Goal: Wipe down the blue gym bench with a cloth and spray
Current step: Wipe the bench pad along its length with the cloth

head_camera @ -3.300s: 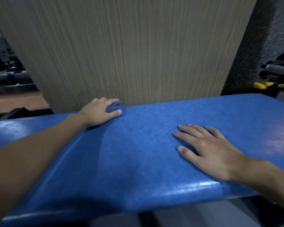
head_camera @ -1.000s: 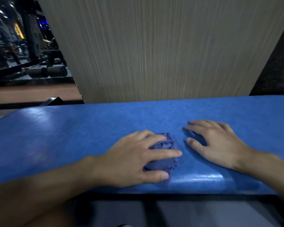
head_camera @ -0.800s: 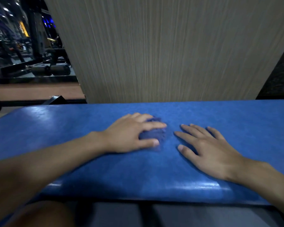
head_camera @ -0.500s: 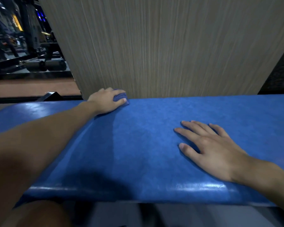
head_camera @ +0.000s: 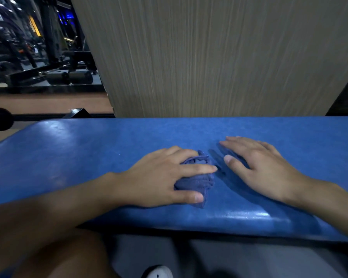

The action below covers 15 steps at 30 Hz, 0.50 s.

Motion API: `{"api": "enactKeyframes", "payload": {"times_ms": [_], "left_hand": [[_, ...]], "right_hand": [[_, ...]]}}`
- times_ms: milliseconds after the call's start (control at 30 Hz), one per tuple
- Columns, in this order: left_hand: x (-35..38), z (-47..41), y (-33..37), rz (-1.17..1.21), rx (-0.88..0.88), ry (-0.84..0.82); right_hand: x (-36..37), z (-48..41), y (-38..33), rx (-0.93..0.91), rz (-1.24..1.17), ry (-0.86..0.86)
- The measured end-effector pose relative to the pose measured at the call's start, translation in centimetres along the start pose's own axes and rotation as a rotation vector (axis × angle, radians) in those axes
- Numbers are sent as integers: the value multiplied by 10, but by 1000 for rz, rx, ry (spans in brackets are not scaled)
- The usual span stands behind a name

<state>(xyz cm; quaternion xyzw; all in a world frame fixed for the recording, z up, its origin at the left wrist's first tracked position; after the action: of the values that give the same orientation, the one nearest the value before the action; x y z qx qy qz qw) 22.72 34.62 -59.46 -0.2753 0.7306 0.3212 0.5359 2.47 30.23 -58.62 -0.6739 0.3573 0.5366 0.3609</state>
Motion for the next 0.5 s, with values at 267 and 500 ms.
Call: {"api": "enactKeyframes", "payload": {"times_ms": [267, 500], "left_hand": [[-22, -51, -182, -116, -398, 40], [-25, -52, -192, -159, -515, 71]], "right_hand": [[27, -3, -10, -51, 100, -142], [26, -3, -12, -47, 105, -141]]}}
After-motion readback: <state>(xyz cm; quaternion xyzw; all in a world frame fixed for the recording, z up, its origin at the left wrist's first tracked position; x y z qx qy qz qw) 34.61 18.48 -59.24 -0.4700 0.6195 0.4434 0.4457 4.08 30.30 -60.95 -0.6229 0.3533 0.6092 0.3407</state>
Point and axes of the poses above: each hand's wrist, its own z-axis away from the middle knuckle, its own x-axis out of the palm, y = z × x, the point moved 5 cm from there along -z, towards the middle knuckle, and after that the axes turned 9 degrees about z, right-handed, at the moved point
